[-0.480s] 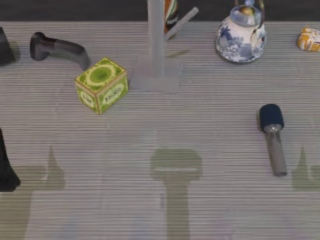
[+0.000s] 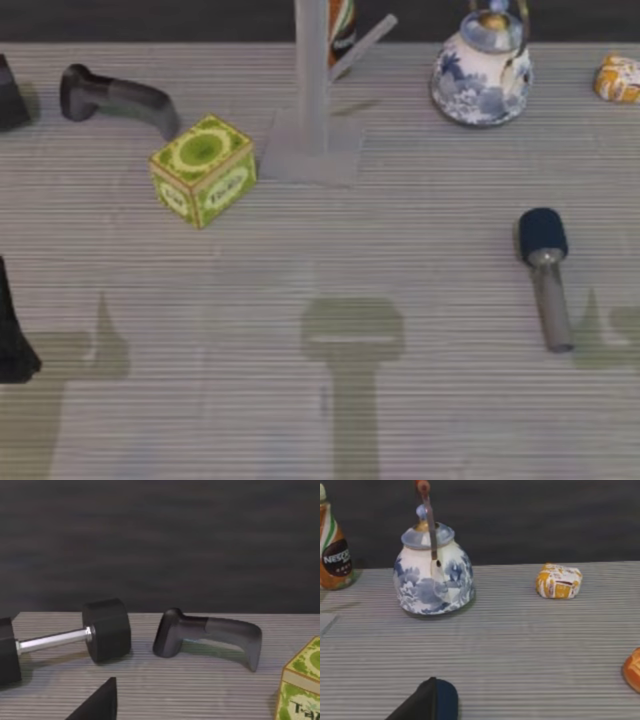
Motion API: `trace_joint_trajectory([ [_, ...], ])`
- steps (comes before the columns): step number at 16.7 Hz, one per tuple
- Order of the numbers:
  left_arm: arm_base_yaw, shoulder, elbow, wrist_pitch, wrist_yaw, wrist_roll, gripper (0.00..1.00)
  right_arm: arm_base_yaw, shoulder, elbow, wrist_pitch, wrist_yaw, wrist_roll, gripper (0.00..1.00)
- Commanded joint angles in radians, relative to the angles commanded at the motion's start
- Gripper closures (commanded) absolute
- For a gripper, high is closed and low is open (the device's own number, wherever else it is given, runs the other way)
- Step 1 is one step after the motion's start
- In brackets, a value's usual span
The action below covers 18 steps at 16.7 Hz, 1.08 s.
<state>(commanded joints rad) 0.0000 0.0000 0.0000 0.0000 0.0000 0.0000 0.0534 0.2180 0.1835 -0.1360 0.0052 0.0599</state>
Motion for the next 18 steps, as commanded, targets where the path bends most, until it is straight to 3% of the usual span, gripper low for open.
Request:
trace_joint_trajectory([
  [11, 0.000, 0.000, 0.000, 0.000, 0.000, 0.000, 0.00, 0.193, 1.028, 0.638, -0.538, 0.027, 0.210, 0.00],
  [18, 0.000, 0.000, 0.000, 0.000, 0.000, 0.000, 0.00, 0.284, 1.453, 0.946, -0.763, 0.034, 0.307, 0.00],
])
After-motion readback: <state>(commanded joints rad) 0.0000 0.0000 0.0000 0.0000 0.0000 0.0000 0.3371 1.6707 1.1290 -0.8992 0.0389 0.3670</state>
